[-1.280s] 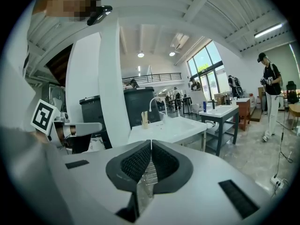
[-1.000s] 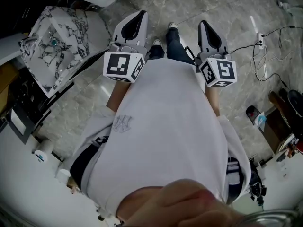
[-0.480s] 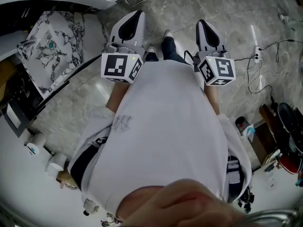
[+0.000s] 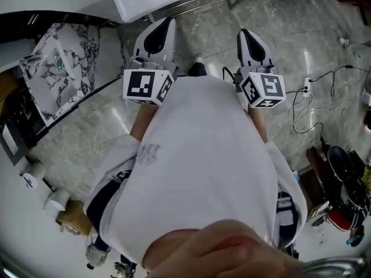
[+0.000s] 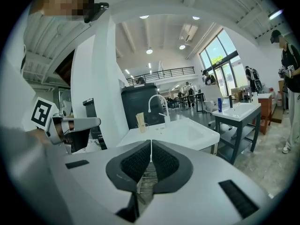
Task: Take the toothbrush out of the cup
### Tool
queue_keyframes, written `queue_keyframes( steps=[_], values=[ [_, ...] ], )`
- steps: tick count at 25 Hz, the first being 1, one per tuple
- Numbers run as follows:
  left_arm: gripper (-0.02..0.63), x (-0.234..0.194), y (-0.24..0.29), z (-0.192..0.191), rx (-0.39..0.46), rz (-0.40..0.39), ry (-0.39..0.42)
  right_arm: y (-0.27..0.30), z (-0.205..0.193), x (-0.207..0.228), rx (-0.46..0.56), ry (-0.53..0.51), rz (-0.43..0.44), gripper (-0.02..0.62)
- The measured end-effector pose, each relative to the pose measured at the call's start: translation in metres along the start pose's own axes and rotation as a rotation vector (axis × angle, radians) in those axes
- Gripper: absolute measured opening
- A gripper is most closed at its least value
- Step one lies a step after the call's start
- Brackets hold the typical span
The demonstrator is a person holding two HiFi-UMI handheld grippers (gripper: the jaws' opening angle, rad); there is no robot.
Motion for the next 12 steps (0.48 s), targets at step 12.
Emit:
queue_keyframes(
  steps=[12],
  values=[
    [0.015, 0.012, 0.036, 0.007, 0.018, 0.016, 0.007, 0.005, 0.009, 0.042, -0.005, 0.008, -0.003, 0.015]
  ],
)
Point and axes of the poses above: the fingertips, and each gripper's own axes: y forward along the fingers, x to its right, z out of its top, the point moved 5 cm from there along -y, backward along the fingers, and after that the axes turned 3 degrees about z, right-handed, at the moved point
